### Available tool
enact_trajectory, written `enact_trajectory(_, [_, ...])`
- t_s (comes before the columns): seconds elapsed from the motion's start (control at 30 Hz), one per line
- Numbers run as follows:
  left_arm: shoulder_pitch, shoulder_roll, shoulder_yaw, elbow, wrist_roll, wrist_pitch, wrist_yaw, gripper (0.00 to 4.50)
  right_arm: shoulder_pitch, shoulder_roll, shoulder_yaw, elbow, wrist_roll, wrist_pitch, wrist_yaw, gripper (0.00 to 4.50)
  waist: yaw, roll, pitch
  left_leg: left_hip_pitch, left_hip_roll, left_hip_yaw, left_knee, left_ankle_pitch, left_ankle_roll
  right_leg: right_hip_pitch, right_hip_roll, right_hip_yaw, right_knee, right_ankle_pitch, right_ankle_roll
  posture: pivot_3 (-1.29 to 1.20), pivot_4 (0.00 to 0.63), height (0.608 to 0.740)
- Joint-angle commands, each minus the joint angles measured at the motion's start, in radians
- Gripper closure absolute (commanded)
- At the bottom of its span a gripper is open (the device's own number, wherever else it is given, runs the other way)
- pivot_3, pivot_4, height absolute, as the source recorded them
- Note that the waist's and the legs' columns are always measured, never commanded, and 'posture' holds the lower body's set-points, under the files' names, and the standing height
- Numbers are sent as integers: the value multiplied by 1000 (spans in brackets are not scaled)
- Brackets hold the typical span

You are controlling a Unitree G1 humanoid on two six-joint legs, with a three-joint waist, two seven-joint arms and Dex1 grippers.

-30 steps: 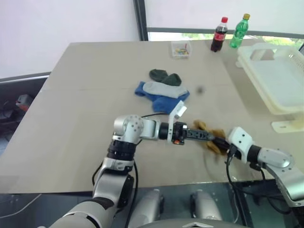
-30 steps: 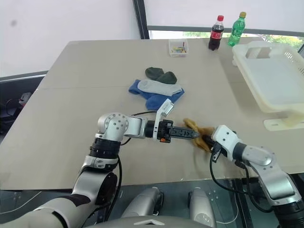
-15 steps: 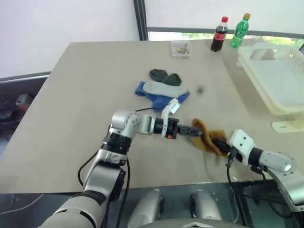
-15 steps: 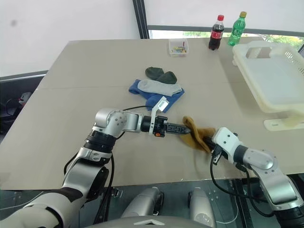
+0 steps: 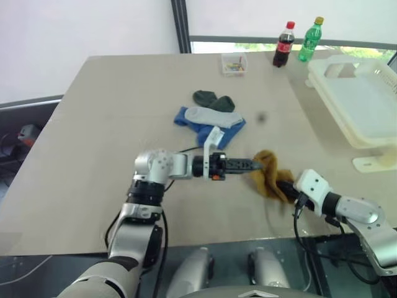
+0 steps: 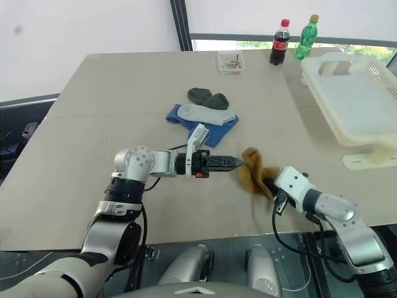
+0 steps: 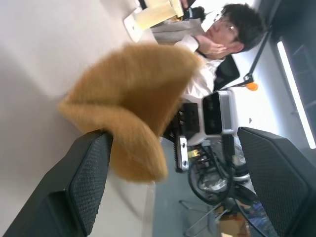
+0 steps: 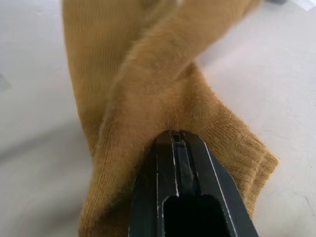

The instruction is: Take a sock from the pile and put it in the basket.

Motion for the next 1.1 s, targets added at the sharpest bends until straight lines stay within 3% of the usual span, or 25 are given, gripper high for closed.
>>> enact_trajectory(0.03, [-14, -35, 86, 64, -27, 70, 71, 176, 2, 4, 9, 9, -9, 2, 2, 4500, 3, 0, 0, 0, 0, 0, 0, 0, 0, 0, 0, 0, 0, 0, 0, 0, 150, 740])
enact_trajectory(0.3, [-42, -121, 231, 175, -3, 121, 250, 176, -1, 5, 14, 12, -15, 0, 7, 4500, 2, 0, 0, 0, 0, 0, 0, 0, 0, 0, 0, 0, 0, 0, 0, 0, 150, 740])
enact_trajectory(0.57, [-99, -241, 306, 218, -36, 68, 286, 176, 3, 13, 37, 16, -42, -21, 3, 4500, 3, -1, 0, 1, 0, 0, 0, 0, 0, 1, 0, 0, 0, 0, 0, 0, 150, 740])
enact_trajectory(0.9, [-176, -342, 214, 302, -20, -40, 141, 176, 14, 27, 63, 6, -76, -45, -11, 4500, -3, -1, 0, 1, 0, 1, 0, 0, 0, 0, 0, 0, 0, 0, 0, 0, 150, 740])
enact_trajectory(1.1, [-206, -382, 88, 415, 88, -137, 118, 176, 11, 24, 72, -2, -111, -63, -18, 4500, -4, -1, 0, 1, 0, 1, 0, 0, 0, 0, 1, 0, 0, 0, 0, 0, 150, 740])
